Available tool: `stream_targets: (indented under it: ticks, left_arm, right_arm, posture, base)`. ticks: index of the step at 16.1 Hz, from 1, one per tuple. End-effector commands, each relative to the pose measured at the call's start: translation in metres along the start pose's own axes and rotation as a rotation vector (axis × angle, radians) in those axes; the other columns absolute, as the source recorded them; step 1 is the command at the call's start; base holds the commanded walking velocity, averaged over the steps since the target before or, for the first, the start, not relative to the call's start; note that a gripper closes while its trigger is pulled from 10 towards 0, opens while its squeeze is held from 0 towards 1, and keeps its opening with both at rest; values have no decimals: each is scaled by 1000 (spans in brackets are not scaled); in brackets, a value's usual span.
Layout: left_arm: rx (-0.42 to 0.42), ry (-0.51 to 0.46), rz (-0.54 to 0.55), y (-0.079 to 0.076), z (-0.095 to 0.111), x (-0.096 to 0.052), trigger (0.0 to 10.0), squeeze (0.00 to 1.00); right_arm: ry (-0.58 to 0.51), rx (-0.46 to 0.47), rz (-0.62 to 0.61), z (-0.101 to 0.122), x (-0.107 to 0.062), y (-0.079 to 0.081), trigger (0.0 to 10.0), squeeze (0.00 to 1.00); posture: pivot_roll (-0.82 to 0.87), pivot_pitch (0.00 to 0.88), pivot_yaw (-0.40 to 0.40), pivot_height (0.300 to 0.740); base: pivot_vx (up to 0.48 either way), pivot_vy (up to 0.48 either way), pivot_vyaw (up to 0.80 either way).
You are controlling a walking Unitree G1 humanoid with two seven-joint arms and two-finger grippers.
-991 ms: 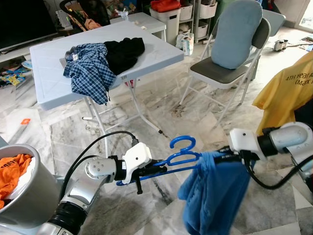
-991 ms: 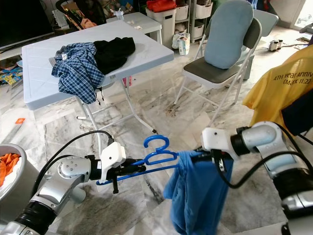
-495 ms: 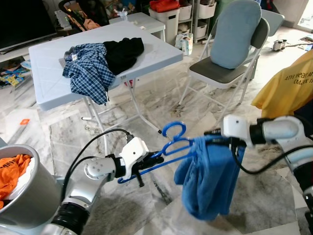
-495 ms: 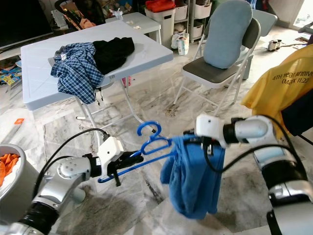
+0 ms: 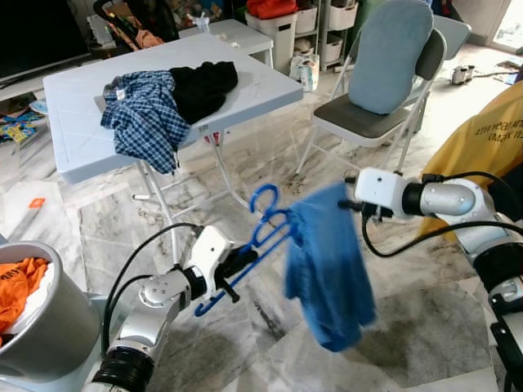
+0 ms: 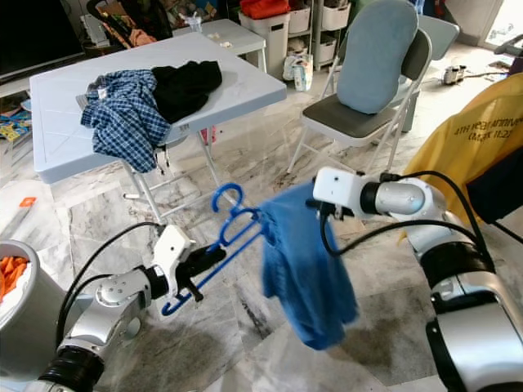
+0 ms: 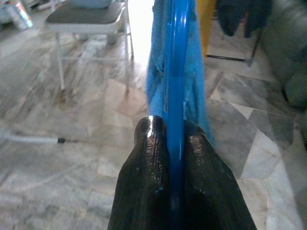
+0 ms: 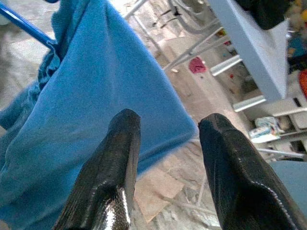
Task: Hang hanger
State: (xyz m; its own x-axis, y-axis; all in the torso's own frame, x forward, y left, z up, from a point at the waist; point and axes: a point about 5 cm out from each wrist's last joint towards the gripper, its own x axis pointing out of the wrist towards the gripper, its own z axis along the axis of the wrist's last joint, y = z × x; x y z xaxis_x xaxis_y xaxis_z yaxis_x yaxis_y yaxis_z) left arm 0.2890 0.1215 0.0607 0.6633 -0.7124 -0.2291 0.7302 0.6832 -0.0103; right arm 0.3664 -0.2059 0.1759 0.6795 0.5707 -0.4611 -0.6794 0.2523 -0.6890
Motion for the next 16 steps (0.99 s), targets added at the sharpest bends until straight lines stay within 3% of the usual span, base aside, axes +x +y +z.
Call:
stream_targets:
  ticks: [1,3,4,6,8,11,12,13,15,16]
  left_arm:
    - [4,-43,36,8,12,2,0,0]
    - [-10,-57,44,8,15,6,0,0]
    - [-16,-83,40,6,21,8,0,0]
    - [-15,-106,22,4,28,11,0,0]
    - [-4,-129,-1,2,37,13,0,0]
    - [9,-137,-42,0,43,14,0,0]
    - [7,-135,-54,-2,43,14,0,0]
    - [17,-128,-72,-5,42,14,0,0]
    - [14,-132,-82,-8,43,14,0,0]
    - [13,-136,-91,-10,44,14,0,0]
  right_arm:
    - [1,20,-34,0,2,-2,10000,1000]
    - [5,98,-39,-5,6,8,10000,1000]
    - [3,178,0,-10,11,23,10000,1000]
    - [5,239,65,-14,16,42,10000,1000]
    - [-12,385,103,-16,26,69,10000,1000]
    - [-11,523,-50,-14,38,72,10000,1000]
    - [8,532,-115,-15,39,69,10000,718]
    - [28,537,-187,-16,39,63,10000,0]
    - [42,568,-230,-18,38,60,10000,0]
    - [44,580,-252,-19,38,59,1725,0]
  posture:
    - [-138,0,51,740]
    - [-141,0,53,740]
    - [-142,0,54,740]
    - [-142,0,54,740]
    - [-132,0,64,740]
    - [-126,0,69,740]
    - [-125,0,68,740]
    - [-125,0,68,740]
    - [-124,0,69,740]
    - [-125,0,69,740]
  base:
    - [0,0,0]
    - [0,0,0]
    - [0,0,0]
    - [0,0,0]
    - [0,0,0]
    - [0,0,0]
    - [0,0,0]
    - [0,0,0]
    - [0,0,0]
    - [0,0,0]
